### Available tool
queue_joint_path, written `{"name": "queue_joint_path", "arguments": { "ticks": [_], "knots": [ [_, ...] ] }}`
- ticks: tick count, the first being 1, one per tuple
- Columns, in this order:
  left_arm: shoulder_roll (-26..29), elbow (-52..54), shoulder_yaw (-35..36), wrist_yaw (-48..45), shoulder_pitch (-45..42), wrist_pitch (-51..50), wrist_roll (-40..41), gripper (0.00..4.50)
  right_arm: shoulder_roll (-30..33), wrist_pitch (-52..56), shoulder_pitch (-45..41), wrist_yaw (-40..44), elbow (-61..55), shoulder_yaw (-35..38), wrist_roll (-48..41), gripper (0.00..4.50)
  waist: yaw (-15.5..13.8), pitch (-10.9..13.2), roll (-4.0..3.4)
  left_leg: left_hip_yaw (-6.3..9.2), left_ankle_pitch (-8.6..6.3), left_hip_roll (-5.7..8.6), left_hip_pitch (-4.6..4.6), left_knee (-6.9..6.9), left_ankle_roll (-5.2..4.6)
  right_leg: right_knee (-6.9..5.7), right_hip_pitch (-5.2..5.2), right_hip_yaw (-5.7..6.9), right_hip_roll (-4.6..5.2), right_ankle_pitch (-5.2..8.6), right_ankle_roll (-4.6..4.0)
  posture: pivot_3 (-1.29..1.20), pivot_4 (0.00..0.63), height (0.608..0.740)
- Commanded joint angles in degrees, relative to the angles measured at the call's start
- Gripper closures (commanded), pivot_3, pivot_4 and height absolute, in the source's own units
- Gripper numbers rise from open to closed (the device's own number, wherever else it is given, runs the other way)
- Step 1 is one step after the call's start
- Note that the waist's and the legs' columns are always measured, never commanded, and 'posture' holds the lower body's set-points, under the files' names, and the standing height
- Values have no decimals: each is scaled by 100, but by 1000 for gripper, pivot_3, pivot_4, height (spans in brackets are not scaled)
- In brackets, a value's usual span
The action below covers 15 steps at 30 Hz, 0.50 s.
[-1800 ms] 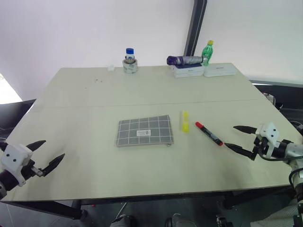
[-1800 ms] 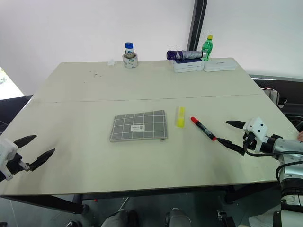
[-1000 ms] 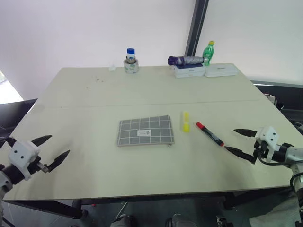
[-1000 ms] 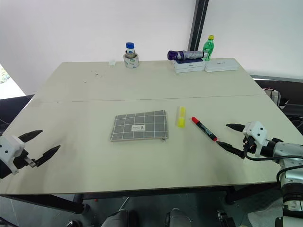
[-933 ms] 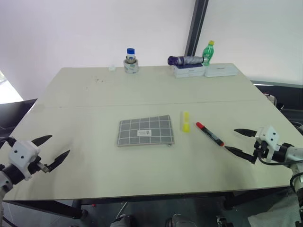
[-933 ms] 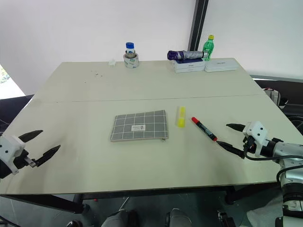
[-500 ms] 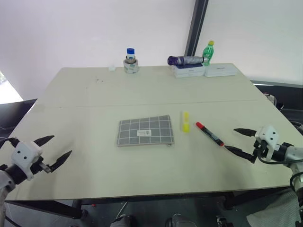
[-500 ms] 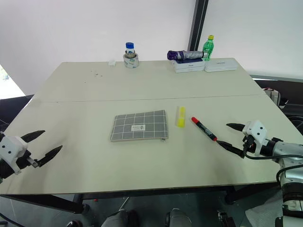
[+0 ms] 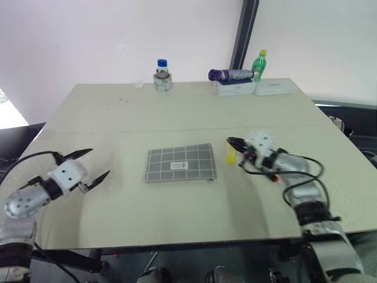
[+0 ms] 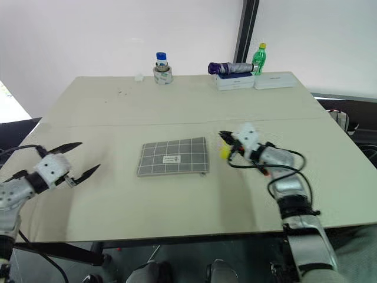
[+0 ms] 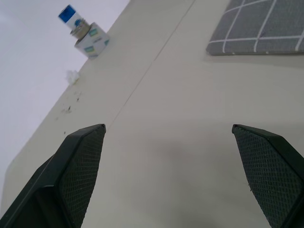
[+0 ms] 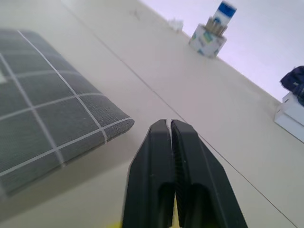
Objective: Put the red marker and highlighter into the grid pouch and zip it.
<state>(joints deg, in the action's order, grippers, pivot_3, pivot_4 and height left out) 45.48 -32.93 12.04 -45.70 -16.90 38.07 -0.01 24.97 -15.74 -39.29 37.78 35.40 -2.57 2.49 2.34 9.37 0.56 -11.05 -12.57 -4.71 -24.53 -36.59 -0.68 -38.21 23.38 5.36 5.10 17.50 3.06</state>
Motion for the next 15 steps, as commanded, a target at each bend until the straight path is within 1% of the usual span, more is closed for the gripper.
{"name": "queue_joint_path", "arguments": {
  "ticks": [1, 3, 7, 12, 15],
  "knots": [
    [126, -434, -342, 210, -403, 882, -451, 0, -44, -330, -508, -805, 631, -308, 714, 4478, 1, 0, 0, -3, 0, 0, 0, 0, 0, 0, 1, -1, -1, 0, 0, 0, 150, 738],
    [154, -650, -615, 371, -592, 1389, -804, 0, -128, -470, -742, -1036, 1002, -418, 863, 4478, 18, 0, 0, -9, 1, 0, -2, 0, 0, -1, 5, -2, -3, 0, 1, 0, 150, 738],
    [140, -912, -1006, 741, -854, 2023, -1280, 0, -176, -651, -976, -1338, 1505, -657, 1199, 4478, 27, 0, 0, -15, 3, -3, 0, 0, 4, -10, 9, -6, -8, 1, 4, 0, 150, 738],
    [193, -1212, -1344, 1377, -1042, 2474, -1949, 0, -353, -852, -1056, -1440, 1752, -899, 1387, 4478, 36, 0, 0, -24, 5, -6, 0, 2, 5, -16, 15, -13, -10, 2, 8, 0, 150, 738],
    [220, -1359, -1507, 1774, -1119, 2662, -2309, 0, -410, -940, -1124, -1623, 1920, -1141, 1677, 4478, 34, 0, 0, -29, 7, -8, 2, 1, 8, -25, 19, -17, -12, 2, 10, 0, 150, 738]
  ]
}}
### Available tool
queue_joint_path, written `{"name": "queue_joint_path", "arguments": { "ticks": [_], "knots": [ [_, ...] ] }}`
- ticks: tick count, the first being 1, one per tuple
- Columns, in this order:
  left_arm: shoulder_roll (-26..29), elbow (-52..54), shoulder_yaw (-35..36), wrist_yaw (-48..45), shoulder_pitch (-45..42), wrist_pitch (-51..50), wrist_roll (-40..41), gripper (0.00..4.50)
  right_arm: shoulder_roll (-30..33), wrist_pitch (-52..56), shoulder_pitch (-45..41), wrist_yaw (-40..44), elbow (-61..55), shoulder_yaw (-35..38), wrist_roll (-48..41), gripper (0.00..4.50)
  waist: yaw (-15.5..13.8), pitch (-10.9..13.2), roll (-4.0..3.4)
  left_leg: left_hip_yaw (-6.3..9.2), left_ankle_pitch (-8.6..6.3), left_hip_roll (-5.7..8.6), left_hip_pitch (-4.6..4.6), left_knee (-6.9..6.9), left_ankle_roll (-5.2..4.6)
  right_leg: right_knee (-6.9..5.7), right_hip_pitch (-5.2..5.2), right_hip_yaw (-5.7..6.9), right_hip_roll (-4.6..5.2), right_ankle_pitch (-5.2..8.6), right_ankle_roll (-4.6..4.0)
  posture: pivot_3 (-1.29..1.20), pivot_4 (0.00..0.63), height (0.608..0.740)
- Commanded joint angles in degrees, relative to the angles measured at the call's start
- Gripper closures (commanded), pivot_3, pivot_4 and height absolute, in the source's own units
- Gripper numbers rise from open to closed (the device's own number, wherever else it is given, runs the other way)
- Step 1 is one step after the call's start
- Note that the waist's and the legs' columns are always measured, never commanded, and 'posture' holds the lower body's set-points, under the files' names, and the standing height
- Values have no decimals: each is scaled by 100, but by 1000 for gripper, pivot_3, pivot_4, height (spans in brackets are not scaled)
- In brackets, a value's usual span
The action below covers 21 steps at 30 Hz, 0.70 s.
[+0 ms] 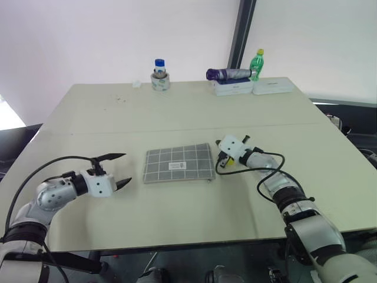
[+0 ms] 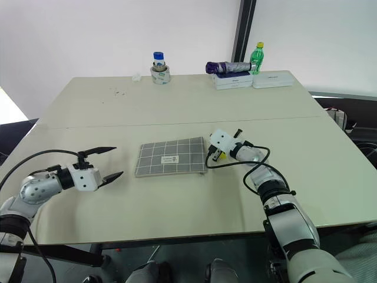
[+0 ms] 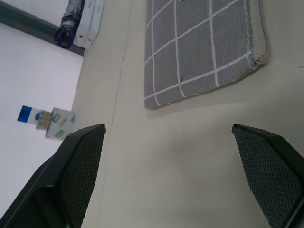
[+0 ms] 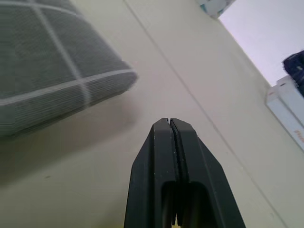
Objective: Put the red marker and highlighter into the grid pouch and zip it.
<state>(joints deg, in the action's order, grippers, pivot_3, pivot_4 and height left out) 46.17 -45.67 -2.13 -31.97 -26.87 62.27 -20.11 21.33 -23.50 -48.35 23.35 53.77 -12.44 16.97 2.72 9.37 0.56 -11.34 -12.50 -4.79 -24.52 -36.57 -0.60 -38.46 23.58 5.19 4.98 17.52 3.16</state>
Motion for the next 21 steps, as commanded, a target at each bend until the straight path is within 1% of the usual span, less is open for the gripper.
{"name": "queue_joint_path", "arguments": {
  "ticks": [1, 7, 11, 15, 21],
  "knots": [
    [173, -123, -146, 521, -152, 306, -421, 0, -69, -184, -249, -236, 138, -207, 286, 4478, -4, 0, 0, -1, 0, 0, 1, 0, 1, -2, 0, 0, 0, 0, 0, 0, 150, 738],
    [277, -252, -463, 1421, -332, 497, -1253, 0, -262, -311, -298, -261, 176, -322, 318, 4478, -14, 0, 0, -6, 1, 0, 2, 0, 2, -8, 3, -3, 1, 0, 1, 0, 150, 738],
    [269, -314, -655, 1870, -433, 530, -1536, 0, -328, -336, -270, -270, 171, -367, 329, 4478, -17, 0, 0, -15, 2, 0, 2, -1, 2, -11, 4, -4, 1, 1, 1, 0, 150, 738],
    [229, -254, -861, 2017, -445, 647, -1566, 0, -365, -319, -280, -281, 187, -368, 327, 4478, -19, 0, 0, -22, 3, 0, 3, -1, 4, -14, 5, -4, 1, 1, 1, 0, 150, 738],
    [401, -164, -1022, 2050, -265, 913, -1444, 0, -383, -311, -327, -274, 191, -374, 334, 4478, -12, 0, 0, -30, 3, 0, 3, -1, 5, -24, 12, -10, 2, 3, 4, 0, 150, 738]
  ]
}}
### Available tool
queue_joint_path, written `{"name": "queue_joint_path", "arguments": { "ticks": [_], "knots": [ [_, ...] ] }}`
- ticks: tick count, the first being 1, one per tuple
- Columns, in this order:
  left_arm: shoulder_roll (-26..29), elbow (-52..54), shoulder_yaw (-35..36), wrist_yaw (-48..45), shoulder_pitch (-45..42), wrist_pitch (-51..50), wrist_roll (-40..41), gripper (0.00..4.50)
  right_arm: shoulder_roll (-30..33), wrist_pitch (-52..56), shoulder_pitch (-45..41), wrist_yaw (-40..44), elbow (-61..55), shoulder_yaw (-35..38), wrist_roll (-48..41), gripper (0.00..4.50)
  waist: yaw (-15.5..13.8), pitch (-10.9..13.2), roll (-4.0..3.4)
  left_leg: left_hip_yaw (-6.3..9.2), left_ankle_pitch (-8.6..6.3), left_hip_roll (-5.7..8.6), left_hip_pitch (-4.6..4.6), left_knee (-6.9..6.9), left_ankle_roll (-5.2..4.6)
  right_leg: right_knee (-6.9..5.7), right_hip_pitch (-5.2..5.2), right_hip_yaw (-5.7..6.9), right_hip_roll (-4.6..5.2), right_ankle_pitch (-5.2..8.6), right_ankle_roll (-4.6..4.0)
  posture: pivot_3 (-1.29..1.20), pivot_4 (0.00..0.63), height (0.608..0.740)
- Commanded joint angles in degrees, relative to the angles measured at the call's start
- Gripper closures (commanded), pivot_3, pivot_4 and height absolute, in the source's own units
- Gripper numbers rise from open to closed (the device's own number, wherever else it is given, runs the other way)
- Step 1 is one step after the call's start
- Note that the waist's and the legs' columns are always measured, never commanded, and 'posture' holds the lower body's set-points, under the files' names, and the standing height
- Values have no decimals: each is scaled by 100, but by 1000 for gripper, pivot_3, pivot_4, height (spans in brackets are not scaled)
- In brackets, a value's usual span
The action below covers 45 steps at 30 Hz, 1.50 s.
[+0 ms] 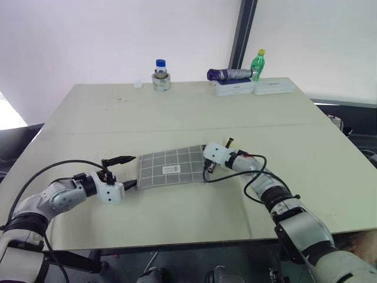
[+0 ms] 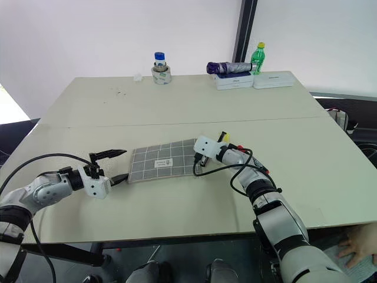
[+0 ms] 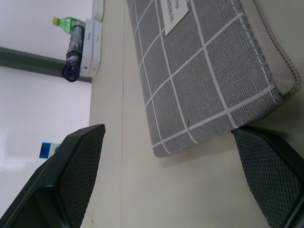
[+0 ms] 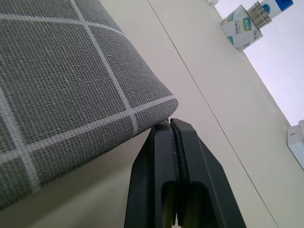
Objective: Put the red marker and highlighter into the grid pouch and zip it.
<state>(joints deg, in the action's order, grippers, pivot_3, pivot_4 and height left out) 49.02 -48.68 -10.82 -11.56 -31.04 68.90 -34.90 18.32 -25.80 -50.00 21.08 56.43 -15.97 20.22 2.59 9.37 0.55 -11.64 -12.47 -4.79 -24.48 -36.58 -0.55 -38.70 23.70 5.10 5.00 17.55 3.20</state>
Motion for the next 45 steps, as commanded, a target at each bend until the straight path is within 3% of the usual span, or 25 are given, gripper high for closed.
{"name": "queue_joint_path", "arguments": {
  "ticks": [1, 10, 25, 35, 38, 45],
  "knots": [
    [151, 174, -147, 38, 192, 290, 38, 0, -90, -88, -167, -46, -79, -29, 16, 4478, 3, 0, 0, -1, 0, 0, 0, 0, 0, -2, 1, -1, 0, 0, 1, 0, 150, 738],
    [410, 388, -231, -203, 432, 528, 369, 0, -170, -95, -233, -66, -27, -28, 44, 4478, 10, 0, 1, -37, 6, -5, 0, -1, 9, -56, 47, -34, 2, 11, 17, 0, 150, 738],
    [9, 549, -423, -381, 286, 420, 408, 0, -255, -87, -194, 18, -112, -25, 58, 4478, -8, -1, 1, -46, 5, -4, 0, -1, 9, -58, 52, -42, 3, 11, 17, 0, 150, 738],
    [163, 496, -393, -550, 370, 436, 674, 0, -211, -87, -210, 16, -110, -13, 41, 4478, 7, -1, 1, -46, 6, -5, -1, -2, 9, -61, 54, -43, 2, 11, 17, 0, 150, 738],
    [148, 449, -482, -752, 410, 442, 908, 831, -213, -83, -222, 13, -112, -11, 40, 4500, 7, -1, 1, -46, 6, -5, -1, -2, 9, -62, 55, -43, 1, 11, 17, 0, 150, 738],
    [119, 533, -456, -806, 479, 477, 966, 4409, -190, -71, -234, 37, -160, 13, 14, 4500, 3, -2, 0, -47, 6, -6, -1, -3, 9, -64, 57, -45, 2, 11, 17, 0, 150, 738]
  ]
}}
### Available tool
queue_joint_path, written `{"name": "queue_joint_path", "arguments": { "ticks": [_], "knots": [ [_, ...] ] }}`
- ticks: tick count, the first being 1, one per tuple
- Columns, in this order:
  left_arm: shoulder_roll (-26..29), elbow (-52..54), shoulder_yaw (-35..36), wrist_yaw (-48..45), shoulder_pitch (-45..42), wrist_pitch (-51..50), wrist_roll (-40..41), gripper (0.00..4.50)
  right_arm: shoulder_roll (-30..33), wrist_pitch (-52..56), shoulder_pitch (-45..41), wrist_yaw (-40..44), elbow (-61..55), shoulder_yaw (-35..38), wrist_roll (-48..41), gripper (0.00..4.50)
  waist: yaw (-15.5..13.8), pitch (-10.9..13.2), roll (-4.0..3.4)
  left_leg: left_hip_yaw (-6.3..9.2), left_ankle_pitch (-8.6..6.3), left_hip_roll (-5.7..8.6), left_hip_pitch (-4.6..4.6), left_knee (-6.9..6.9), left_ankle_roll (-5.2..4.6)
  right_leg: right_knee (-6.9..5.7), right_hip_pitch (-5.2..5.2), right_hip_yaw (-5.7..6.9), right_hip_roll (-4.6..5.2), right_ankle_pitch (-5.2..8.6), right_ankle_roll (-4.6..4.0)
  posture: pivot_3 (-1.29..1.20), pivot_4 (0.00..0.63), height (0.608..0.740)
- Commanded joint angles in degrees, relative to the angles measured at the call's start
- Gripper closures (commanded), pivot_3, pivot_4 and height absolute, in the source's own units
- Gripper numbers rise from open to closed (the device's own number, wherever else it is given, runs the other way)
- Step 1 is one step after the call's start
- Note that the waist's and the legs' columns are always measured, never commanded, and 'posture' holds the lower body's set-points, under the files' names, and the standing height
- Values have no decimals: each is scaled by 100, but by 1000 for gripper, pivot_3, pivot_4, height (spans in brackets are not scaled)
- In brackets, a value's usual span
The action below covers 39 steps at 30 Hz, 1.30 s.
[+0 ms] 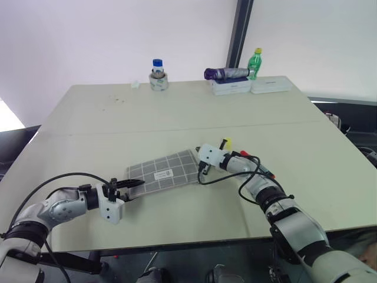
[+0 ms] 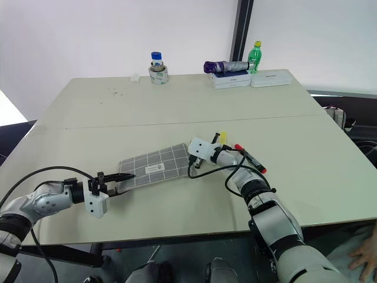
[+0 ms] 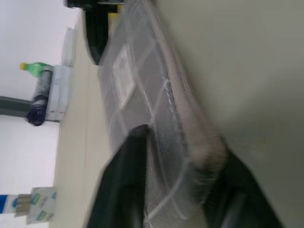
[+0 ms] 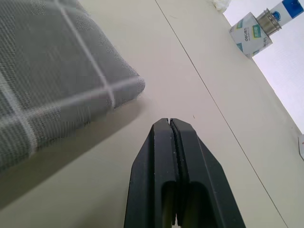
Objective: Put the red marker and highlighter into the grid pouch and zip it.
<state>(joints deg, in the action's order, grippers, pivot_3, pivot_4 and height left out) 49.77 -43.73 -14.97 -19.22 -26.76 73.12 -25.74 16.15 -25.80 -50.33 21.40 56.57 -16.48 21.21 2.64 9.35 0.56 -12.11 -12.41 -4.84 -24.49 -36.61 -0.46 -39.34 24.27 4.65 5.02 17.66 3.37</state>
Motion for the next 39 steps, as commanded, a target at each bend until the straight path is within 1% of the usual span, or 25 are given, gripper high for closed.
{"name": "queue_joint_path", "arguments": {
  "ticks": [1, 3, 6, 7, 8, 11, 14, 15, 17, 19, 21, 23, 24, 28, 31, 33, 35, 39],
  "knots": [
    [42, 43, -39, -46, 55, 49, 53, 4466, 26, -54, -200, 0, -196, 85, -106, 4500, -1, 0, 0, 0, 0, 0, 0, 0, 0, 0, 0, 0, 0, 0, 0, 0, 150, 738],
    [40, 66, -28, -37, 66, 43, 43, 4466, 11, -5, -186, 66, -245, 156, -213, 4500, 0, 0, 0, 0, 0, 0, 0, -1, 0, 0, 0, -1, 0, 0, 0, 0, 150, 738],
    [-69, 132, 34, -162, 158, -216, 594, 4466, 23, 110, -89, 1084, -619, 523, -1068, 4500, -4, 0, 0, 0, 0, 0, 0, -1, 0, -1, 0, -1, -1, 0, 0, 0, 150, 738],
    [-96, 159, 55, -216, 190, -303, 772, 4500, 49, 78, -47, 1365, -786, 602, -1293, 3961, -4, 0, -1, 0, 0, 0, 0, -2, -1, -1, 0, -1, -1, 0, 0, 0, 150, 738],
    [-130, 242, 83, -319, 259, -445, 1086, 4500, 95, 102, -48, 1340, -929, 659, -1334, 3616, -3, 0, 0, 0, 0, 0, 0, -4, -1, -1, -1, -2, -1, 0, 0, 0, 150, 738],
    [-187, 595, 272, -525, 533, -908, 1850, 4500, 211, 839, -8, 1539, -1699, 1142, -1982, 2051, -6, 0, 0, 11, 0, -2, -2, -10, -2, -4, -2, -2, -1, 0, 0, 0, 150, 738],
    [-188, 976, 500, -622, 765, -1304, 2272, 4500, 412, 1585, 215, 1714, -2461, 1372, -2318, 497, -17, 0, 1, 32, -1, -3, -6, -19, -3, -7, -4, -1, 0, 0, 0, 0, 150, 738],
    [-192, 1095, 564, -652, 828, -1414, 2356, 4500, 447, 1820, 308, 1782, -2708, 1420, -2447, 51, -18, -1, 3, 35, -2, -2, -7, -21, -4, -6, -5, 0, 1, 0, 0, 0, 150, 738],
    [-236, 1407, 740, -655, 983, -1696, 2533, 4500, 631, 2557, 839, 2265, -3628, 1361, -2818, 51, -24, -3, 6, 45, -3, -2, -8, -25, -5, -6, -12, 4, 0, 0, 0, 0, 150, 738],
    [-280, 1653, 881, -637, 1080, -1892, 2550, 4500, 694, 3360, 1424, 2491, -4559, 1316, -3232, 51, -18, -4, 7, 57, -4, -3, -8, -26, -6, -2, -20, 9, 6, 0, -1, 0, 150, 738],
    [-363, 1910, 1023, -616, 1137, -2148, 2632, 4500, 554, 3844, 1861, 2266, -5170, 1310, -3375, 51, -11, -4, 7, 63, -4, -3, -9, -26, -6, -1, -22, 12, 6, 0, -1, 0, 150, 738],
    [-406, 2095, 1120, -609, 1159, -2283, 2604, 4500, 464, 3915, 2191, 2100, -5472, 1097, -3161, 51, 1, -3, 6, 66, -4, -3, -10, -29, -7, -3, -21, 14, 4, -1, -3, 0, 150, 738],
    [-440, 2169, 1170, -615, 1161, -2370, 2619, 4500, 413, 3880, 2281, 1962, -5509, 1026, -3009, 51, 5, -3, 6, 68, -5, -3, -10, -29, -7, -4, -21, 14, 2, -2, -3, 0, 150, 738],
    [-418, 2352, 1261, -746, 1048, -2517, 2552, 4500, 5, 4079, 2344, 1450, -5467, 1108, -3083, 51, -10, -4, 7, 73, -5, -2, -10, -30, -7, -4, -22, 18, -2, -2, -3, 0, 150, 738],
    [-411, 2361, 1291, -837, 966, -2526, 2538, 4500, -208, 4097, 2301, 1340, -5354, 1060, -3114, 51, -23, -4, 7, 71, -5, 1, -10, -32, -7, -4, -24, 19, -3, -2, -3, 0, 150, 738],
    [-412, 2339, 1300, -913, 906, -2468, 2488, 4500, -316, 4070, 2225, 1271, -5083, 984, -3011, 51, -28, -4, 7, 71, -6, 2, -11, -34, -9, -4, -26, 19, -3, -2, -3, 0, 150, 738],
    [-433, 2322, 1306, -961, 866, -2462, 2460, 4500, -483, 3973, 2101, 1181, -4848, 999, -3014, 51, -21, -5, 8, 71, -6, 2, -11, -36, -9, -3, -27, 20, -3, -2, -3, 0, 150, 738],
    [-466, 2314, 1327, -1006, 843, -2465, 2438, 4500, -817, 4128, 1931, 919, -4647, 1070, -3078, 51, -11, -4, 8, 72, -6, 1, -11, -33, -8, -4, -26, 21, -5, -1, -3, 0, 150, 738]
  ]
}}
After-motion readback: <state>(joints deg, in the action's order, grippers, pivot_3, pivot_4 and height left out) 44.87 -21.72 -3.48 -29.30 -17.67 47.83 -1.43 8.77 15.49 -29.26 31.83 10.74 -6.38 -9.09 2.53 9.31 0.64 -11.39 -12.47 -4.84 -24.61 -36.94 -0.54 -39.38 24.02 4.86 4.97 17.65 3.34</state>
